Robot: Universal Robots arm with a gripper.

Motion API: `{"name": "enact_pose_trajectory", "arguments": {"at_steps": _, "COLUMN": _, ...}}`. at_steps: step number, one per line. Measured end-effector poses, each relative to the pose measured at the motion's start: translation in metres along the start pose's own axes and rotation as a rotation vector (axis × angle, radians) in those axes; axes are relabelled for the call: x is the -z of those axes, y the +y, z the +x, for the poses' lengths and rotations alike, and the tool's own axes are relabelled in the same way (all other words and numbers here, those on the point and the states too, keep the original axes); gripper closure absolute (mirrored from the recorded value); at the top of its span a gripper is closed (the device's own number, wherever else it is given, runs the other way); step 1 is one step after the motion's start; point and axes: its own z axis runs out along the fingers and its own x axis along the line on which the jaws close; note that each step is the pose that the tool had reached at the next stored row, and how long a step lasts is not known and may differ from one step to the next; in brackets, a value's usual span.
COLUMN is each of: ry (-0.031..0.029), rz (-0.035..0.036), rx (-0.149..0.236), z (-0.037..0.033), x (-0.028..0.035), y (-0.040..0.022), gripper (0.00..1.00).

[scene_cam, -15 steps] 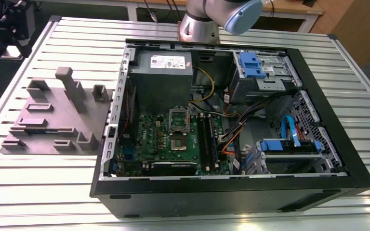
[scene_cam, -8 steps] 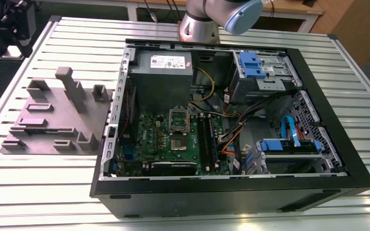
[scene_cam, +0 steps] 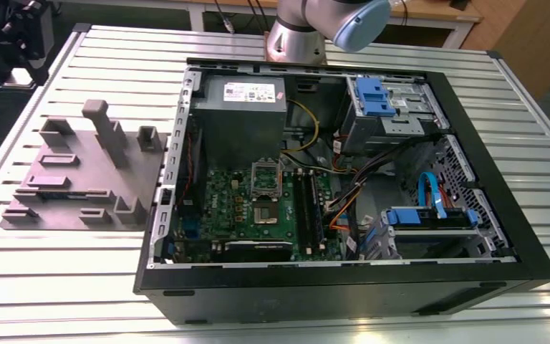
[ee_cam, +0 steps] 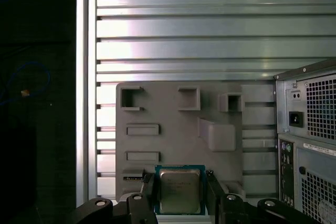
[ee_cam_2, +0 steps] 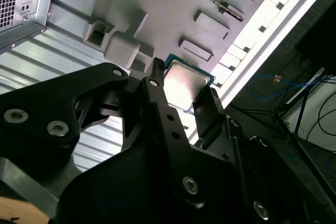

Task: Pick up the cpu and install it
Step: 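Pick up the cpu and move it towards the insertion slot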

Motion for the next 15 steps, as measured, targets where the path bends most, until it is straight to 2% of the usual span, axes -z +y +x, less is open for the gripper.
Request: {"name": "enact_pose_trajectory", "arguments": {"at_steps": 15, "ry": -0.0001, "rz": -0.0001, "rx": 0.000, "z": -0.0041, "x": -0.0001, "y": 0.0001, "gripper": 0.53}}
